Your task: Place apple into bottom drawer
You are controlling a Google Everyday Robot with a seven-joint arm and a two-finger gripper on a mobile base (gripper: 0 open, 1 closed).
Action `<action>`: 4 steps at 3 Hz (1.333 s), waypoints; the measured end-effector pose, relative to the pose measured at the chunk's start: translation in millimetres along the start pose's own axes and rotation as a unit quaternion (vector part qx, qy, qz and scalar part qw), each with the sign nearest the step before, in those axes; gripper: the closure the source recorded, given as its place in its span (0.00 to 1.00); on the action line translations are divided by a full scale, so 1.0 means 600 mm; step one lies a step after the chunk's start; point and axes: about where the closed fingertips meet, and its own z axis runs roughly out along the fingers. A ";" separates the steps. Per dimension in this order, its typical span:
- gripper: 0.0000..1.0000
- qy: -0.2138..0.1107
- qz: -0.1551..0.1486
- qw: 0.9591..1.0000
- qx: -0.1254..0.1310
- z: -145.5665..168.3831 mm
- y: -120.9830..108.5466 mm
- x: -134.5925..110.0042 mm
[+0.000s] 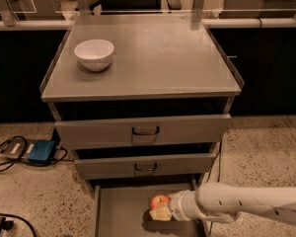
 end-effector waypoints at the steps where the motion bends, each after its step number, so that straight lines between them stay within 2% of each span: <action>1: 1.00 0.002 -0.007 1.000 -0.001 0.053 -0.011 0.016; 2: 1.00 -0.003 -0.008 1.000 0.011 0.099 -0.026 0.033; 3: 1.00 -0.055 -0.035 0.997 0.034 0.080 -0.050 -0.002; 4: 1.00 -0.091 -0.039 0.994 0.052 0.060 -0.076 -0.026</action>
Offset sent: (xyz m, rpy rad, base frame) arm 0.0238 0.0187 -0.0968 -0.0301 -0.0563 -0.0332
